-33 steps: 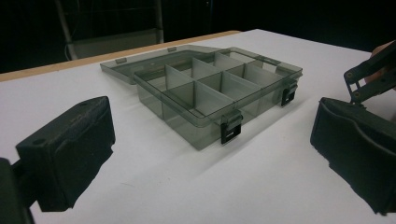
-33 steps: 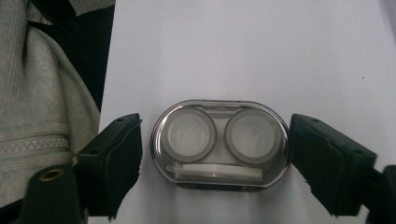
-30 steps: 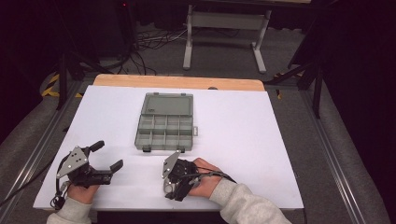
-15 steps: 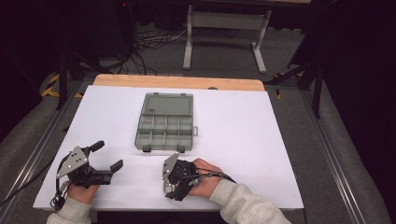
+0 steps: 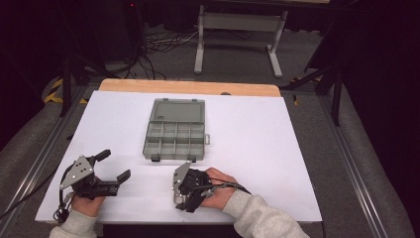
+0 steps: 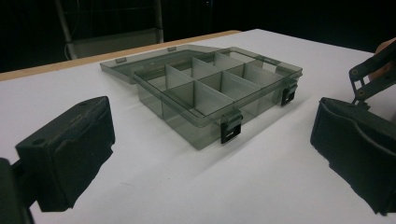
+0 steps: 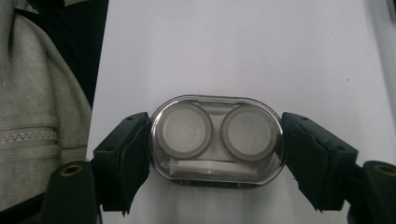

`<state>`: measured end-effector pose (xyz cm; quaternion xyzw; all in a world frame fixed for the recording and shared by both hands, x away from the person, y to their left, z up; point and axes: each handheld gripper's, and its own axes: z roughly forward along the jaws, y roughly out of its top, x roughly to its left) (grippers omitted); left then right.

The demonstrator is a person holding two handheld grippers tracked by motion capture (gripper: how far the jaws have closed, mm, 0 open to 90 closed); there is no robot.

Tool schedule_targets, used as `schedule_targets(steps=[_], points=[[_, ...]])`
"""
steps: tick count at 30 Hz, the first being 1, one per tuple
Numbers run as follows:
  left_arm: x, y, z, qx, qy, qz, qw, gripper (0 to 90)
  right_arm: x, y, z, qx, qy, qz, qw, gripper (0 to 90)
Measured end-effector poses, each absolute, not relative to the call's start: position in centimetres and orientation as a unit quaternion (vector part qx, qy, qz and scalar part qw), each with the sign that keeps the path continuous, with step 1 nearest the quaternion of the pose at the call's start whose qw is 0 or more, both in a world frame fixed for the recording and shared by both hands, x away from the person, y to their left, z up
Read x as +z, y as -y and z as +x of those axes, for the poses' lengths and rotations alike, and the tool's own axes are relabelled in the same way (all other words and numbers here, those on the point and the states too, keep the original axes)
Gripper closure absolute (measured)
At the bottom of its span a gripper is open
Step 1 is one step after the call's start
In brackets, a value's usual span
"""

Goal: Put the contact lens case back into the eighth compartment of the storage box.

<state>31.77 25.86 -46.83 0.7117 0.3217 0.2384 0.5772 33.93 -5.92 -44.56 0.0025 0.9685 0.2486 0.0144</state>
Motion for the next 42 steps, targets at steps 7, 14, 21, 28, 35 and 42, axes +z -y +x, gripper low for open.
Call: schedule_targets(steps=[7,14,21,28,35,42], points=[[-46.8,-25.9,31.8,0.238,-0.322,0.711,0.578,0.6,-43.8,6.1,34.1,0.258,-0.966,0.001,0.024,26.9],[-46.8,-25.9,31.8,0.238,-0.322,0.711,0.578,0.7,-42.8,6.3,34.3,0.269,-0.962,-0.003,0.036,26.9],[-46.8,-25.9,31.8,0.239,-0.322,0.711,0.578,0.7,-41.6,6.7,34.6,0.288,-0.956,0.001,0.047,26.9],[-46.8,-25.9,31.8,0.239,-0.321,0.712,0.577,0.7,-41.1,7.0,34.7,0.301,-0.952,0.004,0.053,26.9],[-46.8,-25.9,31.8,0.239,-0.321,0.712,0.577,0.7,-40.6,7.3,34.9,0.316,-0.947,0.006,0.060,26.9],[-46.8,-25.9,31.8,0.239,-0.321,0.712,0.577,0.7,-40.0,7.7,35.0,0.331,-0.941,0.009,0.068,26.9]])
